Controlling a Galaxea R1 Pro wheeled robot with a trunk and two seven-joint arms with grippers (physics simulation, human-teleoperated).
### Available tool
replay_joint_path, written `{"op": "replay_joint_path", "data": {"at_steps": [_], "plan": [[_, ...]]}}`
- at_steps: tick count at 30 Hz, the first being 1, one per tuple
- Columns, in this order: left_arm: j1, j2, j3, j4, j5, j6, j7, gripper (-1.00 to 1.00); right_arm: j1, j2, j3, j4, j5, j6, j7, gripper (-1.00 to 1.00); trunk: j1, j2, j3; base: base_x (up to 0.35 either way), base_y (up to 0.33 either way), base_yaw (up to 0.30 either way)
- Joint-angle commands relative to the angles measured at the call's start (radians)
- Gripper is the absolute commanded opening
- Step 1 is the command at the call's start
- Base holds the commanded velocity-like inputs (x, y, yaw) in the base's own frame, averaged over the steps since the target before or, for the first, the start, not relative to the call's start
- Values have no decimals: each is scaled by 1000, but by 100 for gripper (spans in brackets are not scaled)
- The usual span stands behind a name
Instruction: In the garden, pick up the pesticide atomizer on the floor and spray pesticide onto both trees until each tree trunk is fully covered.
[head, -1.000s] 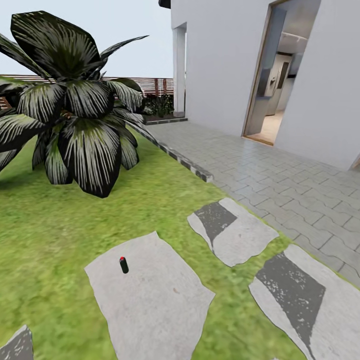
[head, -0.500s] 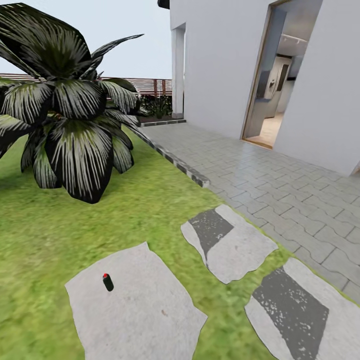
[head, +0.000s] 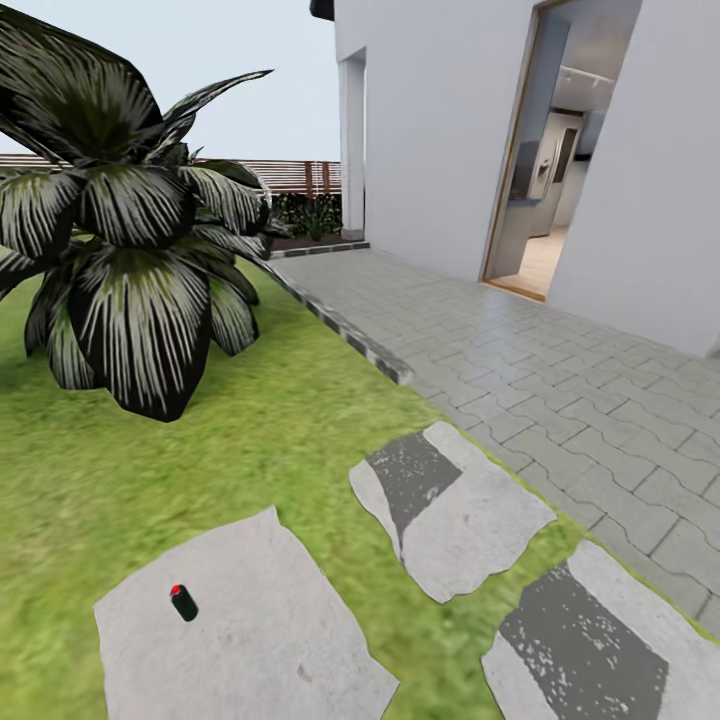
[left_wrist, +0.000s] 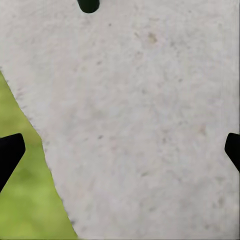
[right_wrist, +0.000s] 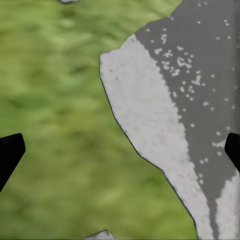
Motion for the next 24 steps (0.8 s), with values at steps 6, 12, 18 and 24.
{"op": "replay_joint_path", "data": {"at_steps": [6, 12, 18, 24], "plan": [[0, 0, 0, 0, 0, 0, 0, 100, 0, 0, 0, 0, 0, 0, 0, 100, 0, 0, 0, 281, -168, 0], [0, 0, 0, 0, 0, 0, 0, 100, 0, 0, 0, 0, 0, 0, 0, 100, 0, 0, 0, 281, -168, 0], [0, 0, 0, 0, 0, 0, 0, 100, 0, 0, 0, -1, 0, 0, 0, 100, 0, 0, 0, 281, -168, 0], [0, 0, 0, 0, 0, 0, 0, 100, 0, 0, 0, -1, 0, -1, 0, 100, 0, 0, 0, 281, -168, 0]]}}
